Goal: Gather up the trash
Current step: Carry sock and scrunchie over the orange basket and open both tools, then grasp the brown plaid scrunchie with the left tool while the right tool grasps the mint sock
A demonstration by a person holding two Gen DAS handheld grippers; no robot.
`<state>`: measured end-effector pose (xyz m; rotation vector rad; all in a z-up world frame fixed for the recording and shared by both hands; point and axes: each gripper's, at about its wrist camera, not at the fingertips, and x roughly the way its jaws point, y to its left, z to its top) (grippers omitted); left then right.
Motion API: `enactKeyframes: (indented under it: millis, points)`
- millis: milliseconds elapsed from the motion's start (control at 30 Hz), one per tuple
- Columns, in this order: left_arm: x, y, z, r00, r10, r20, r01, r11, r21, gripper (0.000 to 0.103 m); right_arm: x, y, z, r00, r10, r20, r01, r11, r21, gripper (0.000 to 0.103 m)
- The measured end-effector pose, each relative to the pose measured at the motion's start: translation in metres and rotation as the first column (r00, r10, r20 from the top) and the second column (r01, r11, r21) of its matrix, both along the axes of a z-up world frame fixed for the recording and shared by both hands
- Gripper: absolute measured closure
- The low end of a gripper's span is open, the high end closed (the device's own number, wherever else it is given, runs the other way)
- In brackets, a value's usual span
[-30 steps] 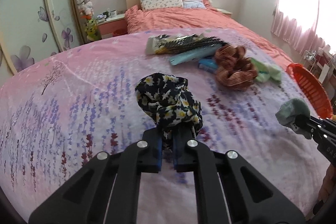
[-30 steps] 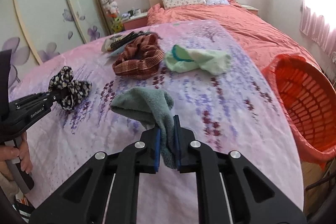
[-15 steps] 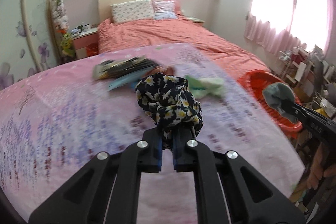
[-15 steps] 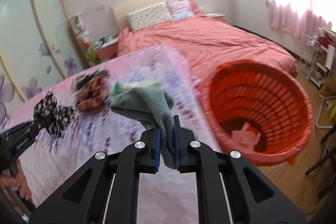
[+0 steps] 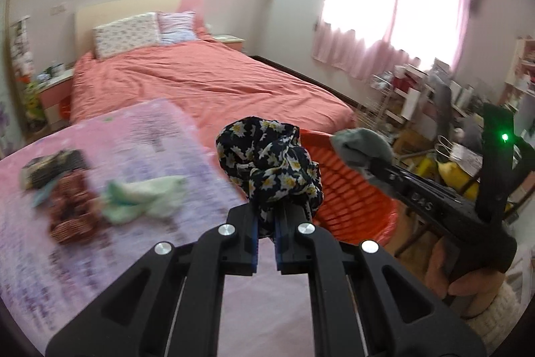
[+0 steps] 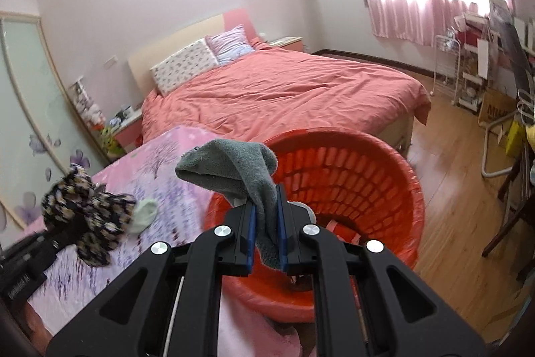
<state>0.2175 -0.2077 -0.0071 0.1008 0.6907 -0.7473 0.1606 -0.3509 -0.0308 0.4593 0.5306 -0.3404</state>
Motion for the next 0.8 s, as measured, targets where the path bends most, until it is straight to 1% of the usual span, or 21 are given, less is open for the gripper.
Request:
enactKeyframes:
  millis: [167,200,233,267,300,367,400,500,567,700,800]
  points:
    - [0.011,-0.047,-0.019,0.999,-0.042,-0.031,0.043,0.999,0.026,0.094,0.008,-0.032,-0.014,1.0,-0.031,0.003,0.031,0.996,0.079,0.092]
    - [0.015,-0.056,-0.024,0.998,-0.045,-0.04,0.047,0.998,0.033,0.093,0.01,-0.038,-0.018,0.999,-0.032,0.0,0.032,0.995,0.093,0.09]
    - [0.018,-0.064,-0.029,0.998,-0.045,-0.046,0.047,0.998,0.04,0.09,0.013,-0.042,-0.022,1.0,-0.026,-0.006,0.027,0.994,0.109,0.088]
    - [0.021,-0.066,-0.033,0.998,-0.04,-0.048,0.042,0.998,0.047,0.085,0.015,-0.046,-0.027,0.999,-0.027,-0.017,0.029,0.993,0.118,0.087]
    - [0.025,-0.072,-0.038,0.998,-0.036,-0.051,0.039,0.998,0.058,0.081,0.016,-0.048,-0.03,0.999,-0.025,-0.024,0.027,0.992,0.123,0.084]
    - [0.031,-0.077,-0.047,0.998,-0.02,-0.056,0.024,0.997,0.079,0.064,0.02,-0.051,-0.039,0.999,-0.024,-0.041,0.029,0.991,0.128,0.065]
    - [0.035,-0.078,-0.052,0.998,-0.009,-0.065,0.015,0.996,0.086,0.062,0.021,-0.051,-0.043,0.999,-0.024,-0.049,0.03,0.991,0.127,0.059]
    - [0.041,-0.073,-0.063,0.996,0.013,-0.087,-0.004,0.995,0.101,0.06,0.018,-0.054,-0.048,0.998,-0.024,-0.061,0.031,0.992,0.124,0.055]
    - [0.044,-0.062,-0.068,0.995,0.031,-0.092,-0.021,0.994,0.11,0.054,0.016,-0.05,-0.05,0.997,-0.027,-0.072,0.034,0.993,0.109,0.051]
    - [0.044,-0.037,-0.068,0.995,0.073,-0.061,-0.064,0.988,0.14,0.048,0.016,-0.039,-0.048,0.996,-0.018,-0.09,0.023,0.998,0.061,0.049]
    - [0.045,-0.006,-0.066,0.991,0.123,-0.044,-0.115,0.982,0.153,0.044,0.017,-0.027,-0.043,0.995,-0.004,-0.096,0.006,1.0,0.013,0.047]
